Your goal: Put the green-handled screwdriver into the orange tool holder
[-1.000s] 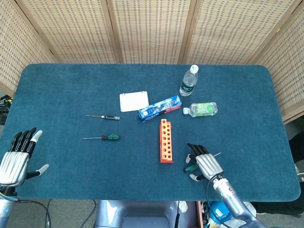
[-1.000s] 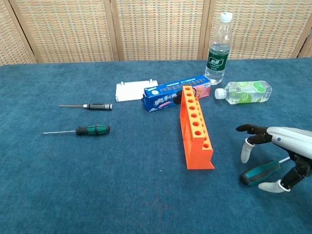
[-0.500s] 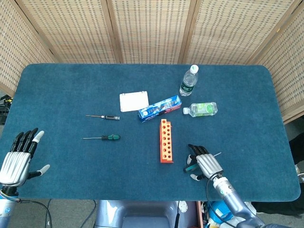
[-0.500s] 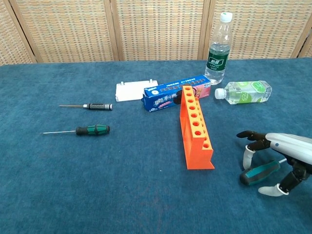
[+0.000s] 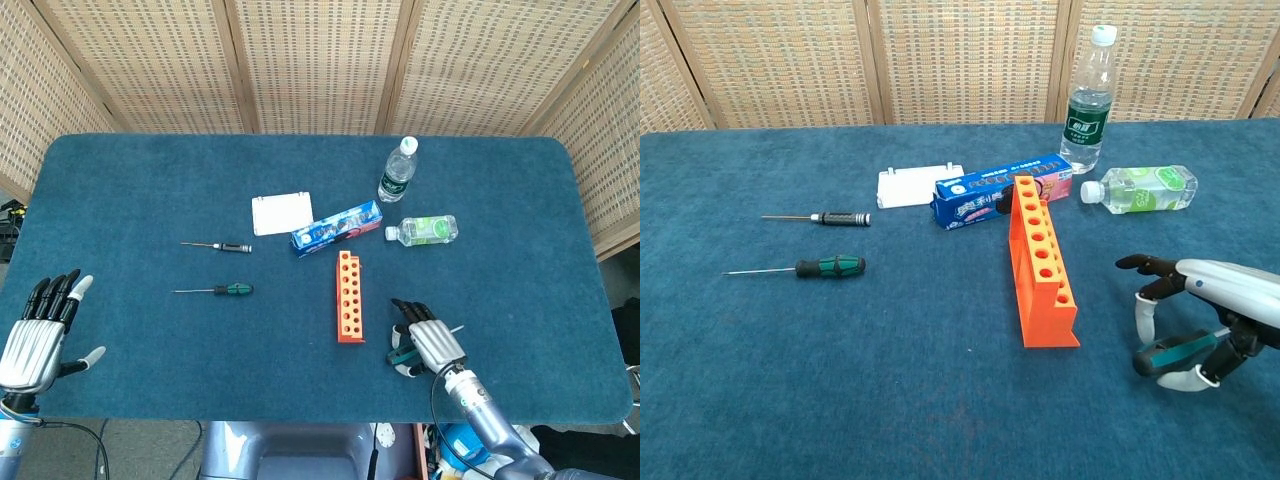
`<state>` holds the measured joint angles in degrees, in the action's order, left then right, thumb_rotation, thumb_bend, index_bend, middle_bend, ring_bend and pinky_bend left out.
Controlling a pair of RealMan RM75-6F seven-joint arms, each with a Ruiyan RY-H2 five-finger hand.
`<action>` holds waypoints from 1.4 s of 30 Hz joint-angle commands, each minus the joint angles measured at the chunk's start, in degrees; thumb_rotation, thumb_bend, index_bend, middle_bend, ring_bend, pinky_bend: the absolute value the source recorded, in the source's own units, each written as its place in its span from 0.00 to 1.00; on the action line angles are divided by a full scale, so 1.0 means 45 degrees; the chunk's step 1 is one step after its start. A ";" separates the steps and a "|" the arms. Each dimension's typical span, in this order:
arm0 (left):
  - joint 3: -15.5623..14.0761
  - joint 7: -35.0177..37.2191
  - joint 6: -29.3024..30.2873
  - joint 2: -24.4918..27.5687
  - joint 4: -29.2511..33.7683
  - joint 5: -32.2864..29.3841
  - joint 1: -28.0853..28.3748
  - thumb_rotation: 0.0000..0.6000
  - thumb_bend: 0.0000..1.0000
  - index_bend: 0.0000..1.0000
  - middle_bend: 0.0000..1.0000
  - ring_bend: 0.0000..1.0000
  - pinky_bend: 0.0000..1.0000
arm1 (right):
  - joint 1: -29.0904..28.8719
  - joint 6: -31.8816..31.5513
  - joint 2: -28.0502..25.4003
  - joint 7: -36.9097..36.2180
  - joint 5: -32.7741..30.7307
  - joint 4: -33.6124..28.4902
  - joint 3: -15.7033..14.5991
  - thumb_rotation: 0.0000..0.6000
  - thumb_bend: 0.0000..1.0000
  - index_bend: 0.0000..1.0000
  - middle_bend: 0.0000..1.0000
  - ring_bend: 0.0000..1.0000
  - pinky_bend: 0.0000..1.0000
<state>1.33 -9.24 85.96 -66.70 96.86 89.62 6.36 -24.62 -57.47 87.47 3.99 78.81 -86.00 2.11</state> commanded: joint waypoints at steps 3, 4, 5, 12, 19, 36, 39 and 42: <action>0.0004 0.0025 -0.0009 0.0013 0.0001 -0.0002 0.0006 1.00 0.00 0.00 0.00 0.00 0.00 | -0.0067 -0.0113 -0.0233 0.0229 -0.0085 -0.0413 0.0143 1.00 0.20 0.64 0.01 0.00 0.00; -0.0001 0.0028 -0.0007 0.0014 0.0003 0.0006 0.0005 1.00 0.00 0.00 0.00 0.00 0.00 | -0.0076 -0.0127 -0.0288 0.0266 -0.0111 -0.0489 0.0170 1.00 0.20 0.65 0.01 0.00 0.00; 0.0000 0.0040 0.0000 0.0016 0.0005 0.0010 0.0004 1.00 0.00 0.00 0.00 0.00 0.00 | -0.0087 -0.0174 -0.0380 0.0317 -0.0151 -0.0617 0.0233 1.00 0.20 0.65 0.01 0.00 0.00; 0.0022 0.0105 0.0044 0.0048 0.0014 0.0024 -0.0001 1.00 0.00 0.00 0.00 0.00 0.00 | -0.0069 -0.0740 -0.1267 0.0502 -0.0600 -0.1960 0.0910 1.00 0.20 0.67 0.02 0.00 0.00; 0.0035 0.0159 0.0114 0.0078 0.0031 0.0040 -0.0026 1.00 0.00 0.00 0.00 0.00 0.00 | -0.0129 -0.0995 -0.2371 0.0386 -0.1661 -0.3621 0.1833 1.00 0.20 0.68 0.03 0.00 0.00; 0.0036 0.0183 0.0130 0.0087 0.0036 0.0063 -0.0029 1.00 0.00 0.00 0.00 0.00 0.00 | -0.0562 -0.0938 -0.5200 0.0186 -0.4708 -0.7212 0.3628 1.00 0.20 0.71 0.05 0.00 0.00; 0.0038 0.0191 0.0132 0.0090 0.0032 0.0057 -0.0032 1.00 0.00 0.00 0.00 0.00 0.00 | -0.0671 -0.0951 -0.5479 0.0315 -0.4971 -0.7580 0.3742 1.00 0.20 0.72 0.05 0.00 0.00; 0.0040 0.0202 0.0137 0.0095 0.0034 0.0055 -0.0034 1.00 0.00 0.00 0.00 0.00 0.00 | -0.0760 -0.1014 -0.5623 0.0271 -0.5392 -0.7935 0.3887 1.00 0.20 0.72 0.05 0.00 0.00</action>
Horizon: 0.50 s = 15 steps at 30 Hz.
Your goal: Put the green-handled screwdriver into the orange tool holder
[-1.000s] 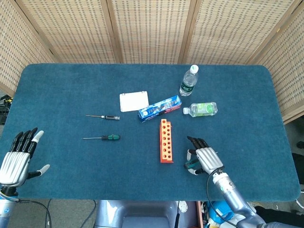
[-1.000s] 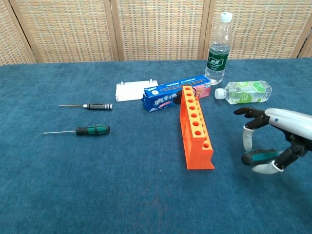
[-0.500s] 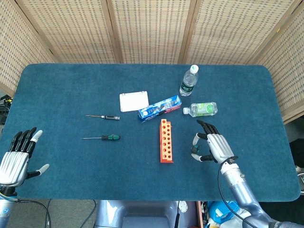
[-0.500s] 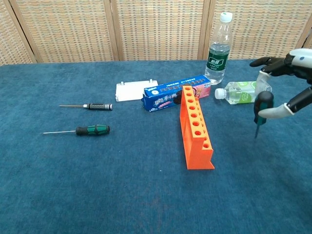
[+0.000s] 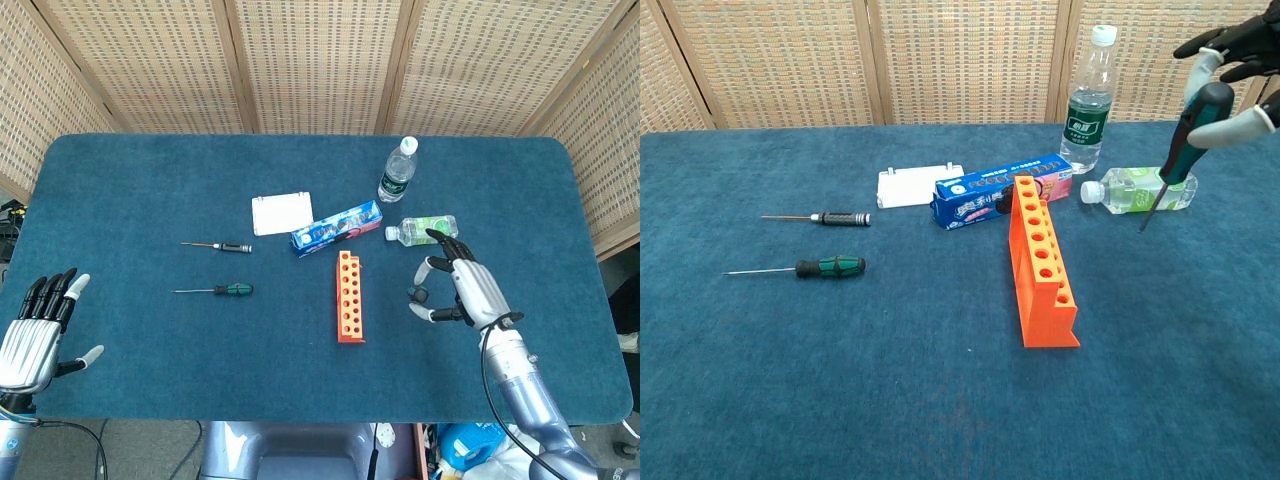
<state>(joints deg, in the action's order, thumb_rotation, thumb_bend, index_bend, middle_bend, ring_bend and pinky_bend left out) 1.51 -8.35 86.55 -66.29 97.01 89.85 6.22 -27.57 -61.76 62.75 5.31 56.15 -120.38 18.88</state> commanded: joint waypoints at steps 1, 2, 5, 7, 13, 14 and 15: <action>0.0001 0.0007 0.0012 0.0004 0.0002 0.0008 -0.0004 1.00 0.00 0.00 0.00 0.00 0.00 | -0.0133 -0.0056 -0.0161 -0.0087 -0.0524 -0.0392 0.0216 1.00 0.20 0.72 0.05 0.00 0.00; 0.0005 0.0010 0.0019 0.0007 0.0001 0.0011 -0.0004 1.00 0.00 0.00 0.00 0.00 0.00 | -0.0162 -0.0022 -0.0187 -0.0241 -0.0751 -0.0509 0.0301 1.00 0.20 0.72 0.05 0.00 0.00; 0.0014 0.0048 0.0043 0.0024 0.0001 0.0004 -0.0015 1.00 0.00 0.00 0.00 0.00 0.00 | -0.0309 0.0362 -0.0463 -0.0936 -0.1602 -0.0846 0.0627 1.00 0.20 0.72 0.05 0.00 0.00; 0.0016 0.0067 0.0055 0.0031 -0.0006 0.0005 -0.0021 1.00 0.00 0.00 0.00 0.00 0.00 | -0.0418 0.0542 -0.0641 -0.1326 -0.2113 -0.0914 0.0829 1.00 0.20 0.72 0.05 0.00 0.00; -0.0007 -0.0002 0.0017 -0.0011 -0.0031 0.0043 -0.0002 1.00 0.00 0.00 0.00 0.00 0.00 | -0.0573 0.0884 -0.0856 -0.3110 -0.3506 -0.1375 0.1675 1.00 0.20 0.72 0.06 0.00 0.00; -0.0009 -0.0020 0.0017 -0.0019 -0.0027 0.0052 0.0000 1.00 0.00 0.00 0.00 0.00 0.00 | -0.0584 0.0984 -0.0914 -0.3428 -0.3697 -0.1445 0.1826 1.00 0.20 0.72 0.06 0.00 0.00; -0.0006 -0.0033 0.0025 -0.0027 -0.0026 0.0061 0.0001 1.00 0.00 0.00 0.00 0.00 0.00 | -0.0610 0.1083 -0.0977 -0.3671 -0.3848 -0.1490 0.1947 1.00 0.20 0.72 0.06 0.00 0.00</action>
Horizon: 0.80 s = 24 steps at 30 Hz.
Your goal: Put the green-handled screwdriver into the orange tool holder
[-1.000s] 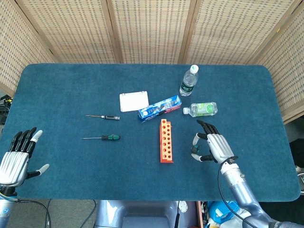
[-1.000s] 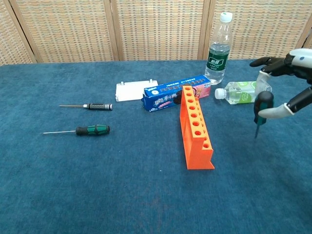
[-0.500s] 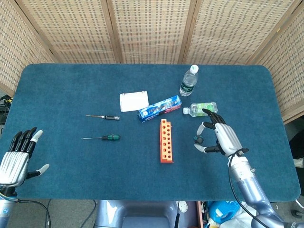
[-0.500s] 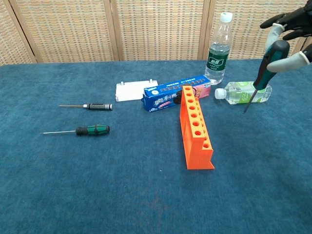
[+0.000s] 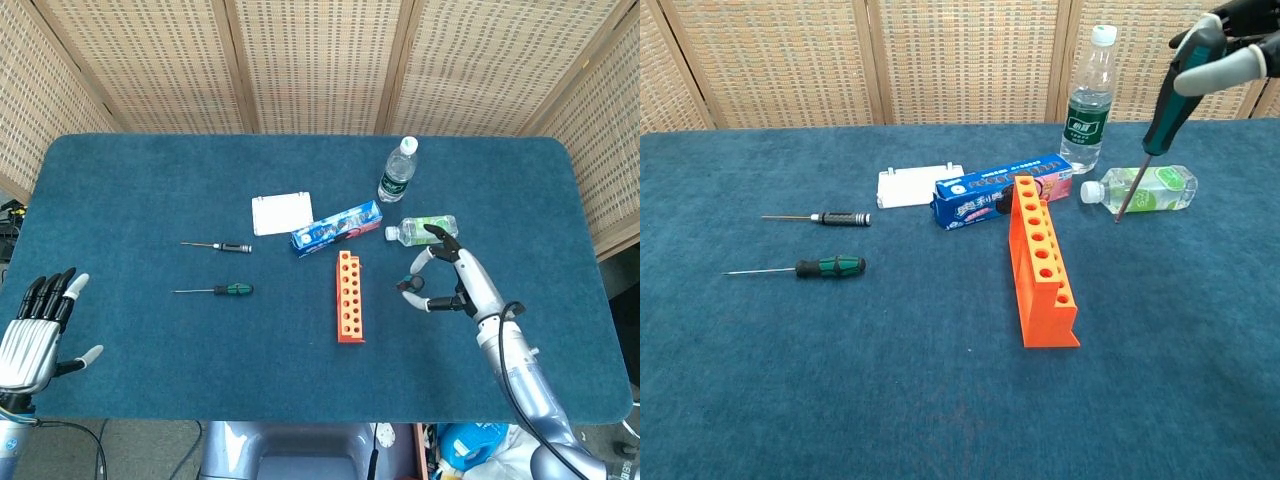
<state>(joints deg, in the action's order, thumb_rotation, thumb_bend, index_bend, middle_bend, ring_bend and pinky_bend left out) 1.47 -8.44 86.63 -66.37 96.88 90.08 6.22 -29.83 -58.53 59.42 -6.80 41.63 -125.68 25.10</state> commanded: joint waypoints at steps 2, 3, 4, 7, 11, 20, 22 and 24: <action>0.0018 0.0010 0.0054 -0.0019 -0.0013 0.0041 0.0000 1.00 0.00 0.00 0.00 0.00 0.00 | -0.0217 0.0550 -0.0395 -0.1230 -0.0848 -0.0347 0.0714 1.00 0.20 0.72 0.06 0.00 0.00; 0.0026 0.0043 0.0085 -0.0014 -0.0020 0.0051 -0.0007 1.00 0.00 0.00 0.00 0.00 0.00 | -0.0272 0.0554 -0.0442 -0.1263 -0.0940 -0.0358 0.0755 1.00 0.20 0.72 0.06 0.00 0.00; 0.0032 0.0090 0.0123 -0.0007 -0.0034 0.0058 -0.0022 1.00 0.00 0.00 0.00 0.00 0.00 | -0.0351 0.0489 -0.0474 -0.1284 -0.1077 -0.0393 0.0809 1.00 0.20 0.72 0.07 0.00 0.00; 0.0049 0.0196 0.0157 0.0028 -0.0066 0.0030 -0.0042 1.00 0.00 0.00 0.00 0.00 0.00 | -0.0545 0.0306 -0.0496 -0.1418 -0.1557 -0.0567 0.0977 1.00 0.20 0.73 0.07 0.00 0.00; 0.0058 0.0209 0.0126 0.0025 -0.0071 0.0007 -0.0029 1.00 0.00 0.00 0.00 0.00 0.00 | -0.1028 -0.0157 -0.0423 -0.1130 -0.2350 -0.0658 0.1119 1.00 0.20 0.73 0.07 0.00 0.00; 0.0052 0.0179 0.0122 0.0021 -0.0059 0.0002 -0.0036 1.00 0.00 0.00 0.00 0.00 0.00 | -0.1592 -0.0519 -0.0205 -0.0888 -0.3337 -0.0793 0.1040 1.00 0.20 0.73 0.07 0.00 0.00; 0.0051 0.0178 0.0112 0.0020 -0.0059 0.0000 -0.0032 1.00 0.00 0.00 0.00 0.00 0.00 | -0.1670 -0.0593 -0.0127 -0.0916 -0.3487 -0.0802 0.1037 1.00 0.20 0.73 0.07 0.00 0.00; 0.0050 0.0182 0.0109 0.0018 -0.0057 0.0005 -0.0030 1.00 0.00 0.00 0.00 0.00 0.00 | -0.1765 -0.0621 -0.0036 -0.0974 -0.3666 -0.0840 0.1056 1.00 0.20 0.73 0.07 0.00 0.00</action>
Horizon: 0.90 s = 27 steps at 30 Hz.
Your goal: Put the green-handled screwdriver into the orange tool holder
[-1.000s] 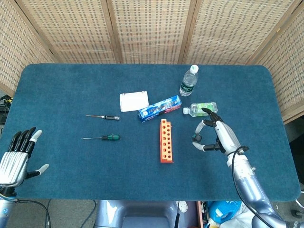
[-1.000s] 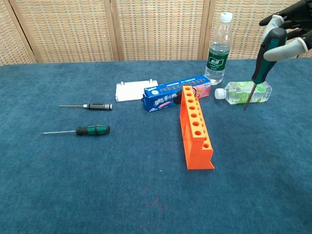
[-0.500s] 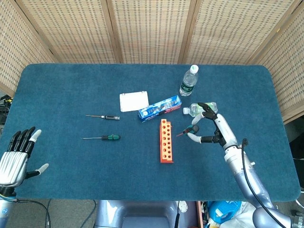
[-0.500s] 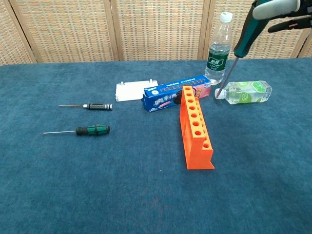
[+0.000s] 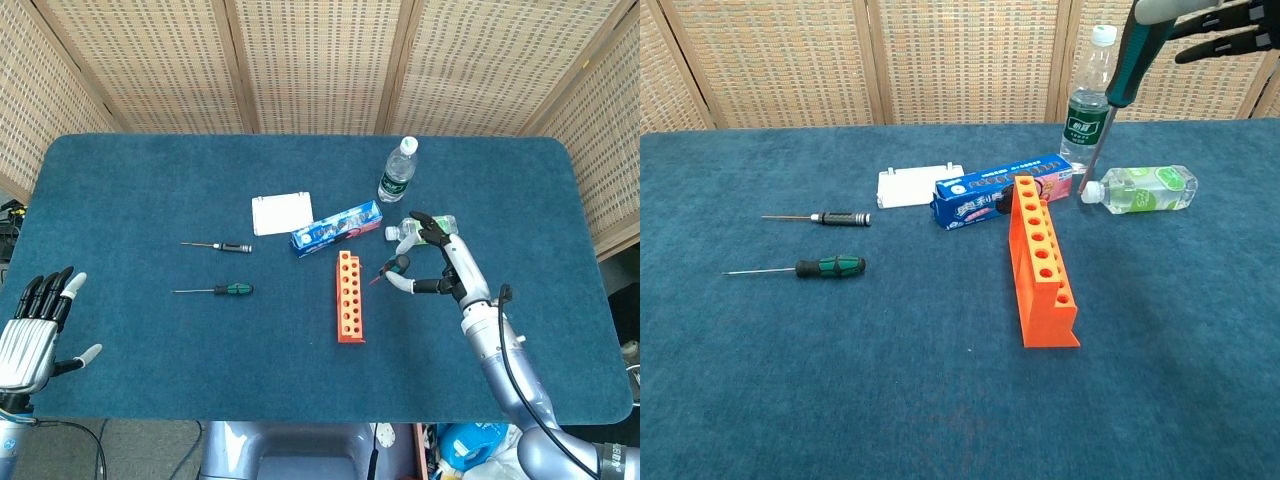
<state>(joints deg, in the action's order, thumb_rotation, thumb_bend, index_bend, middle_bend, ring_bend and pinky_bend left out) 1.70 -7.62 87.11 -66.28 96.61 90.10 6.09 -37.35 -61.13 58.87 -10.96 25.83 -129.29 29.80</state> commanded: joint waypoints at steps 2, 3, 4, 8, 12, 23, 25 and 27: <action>-0.0001 -0.0001 -0.0001 -0.0003 0.0006 -0.0003 -0.0001 1.00 0.00 0.00 0.00 0.00 0.00 | -0.0189 -0.0038 0.0130 -0.0093 -0.0343 -0.0104 0.0044 1.00 0.20 0.73 0.07 0.00 0.00; -0.0002 0.0001 -0.0006 0.0001 0.0008 -0.0008 -0.0002 1.00 0.00 0.00 0.00 0.00 0.00 | -0.0257 -0.0073 0.0159 -0.0104 -0.0479 -0.0152 0.0068 1.00 0.20 0.73 0.07 0.00 0.00; -0.0002 0.0005 -0.0009 0.0007 0.0013 -0.0013 -0.0002 1.00 0.00 0.00 0.00 0.00 0.00 | -0.0314 -0.0112 0.0181 -0.0070 -0.0563 -0.0189 0.0063 1.00 0.20 0.73 0.07 0.00 0.00; -0.0010 0.0031 -0.0013 0.0018 0.0015 -0.0003 -0.0004 1.00 0.00 0.00 0.00 0.00 0.00 | -0.0683 -0.0473 0.0349 0.0310 -0.1016 -0.0345 -0.0008 1.00 0.20 0.73 0.07 0.00 0.00; -0.0006 0.0044 -0.0015 0.0020 0.0015 0.0004 0.0002 1.00 0.00 0.00 0.00 0.00 0.00 | -0.0972 -0.0775 0.0525 0.0423 -0.1374 -0.0458 0.0109 1.00 0.20 0.73 0.07 0.00 0.00; -0.0012 0.0129 0.0034 0.0058 0.0033 0.0042 -0.0017 1.00 0.00 0.00 0.00 0.00 0.00 | -0.1466 -0.1301 0.1052 0.0784 -0.1750 -0.0559 0.0064 1.00 0.20 0.73 0.07 0.00 0.00; -0.0008 0.0141 0.0035 0.0063 0.0039 0.0046 -0.0014 1.00 0.00 0.00 0.00 0.00 0.00 | -0.1510 -0.1325 0.1136 0.0805 -0.1772 -0.0508 0.0048 1.00 0.20 0.73 0.07 0.00 0.00; -0.0008 0.0153 0.0038 0.0074 0.0044 0.0045 -0.0016 1.00 0.00 0.00 0.00 0.00 0.00 | -0.1547 -0.1337 0.1216 0.0824 -0.1795 -0.0447 0.0027 1.00 0.20 0.73 0.07 0.00 0.00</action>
<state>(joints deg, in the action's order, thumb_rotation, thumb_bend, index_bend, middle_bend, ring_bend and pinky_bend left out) 1.67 -6.93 87.28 -65.95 96.81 90.30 6.01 -44.26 -67.12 64.29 -7.28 17.78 -131.35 29.95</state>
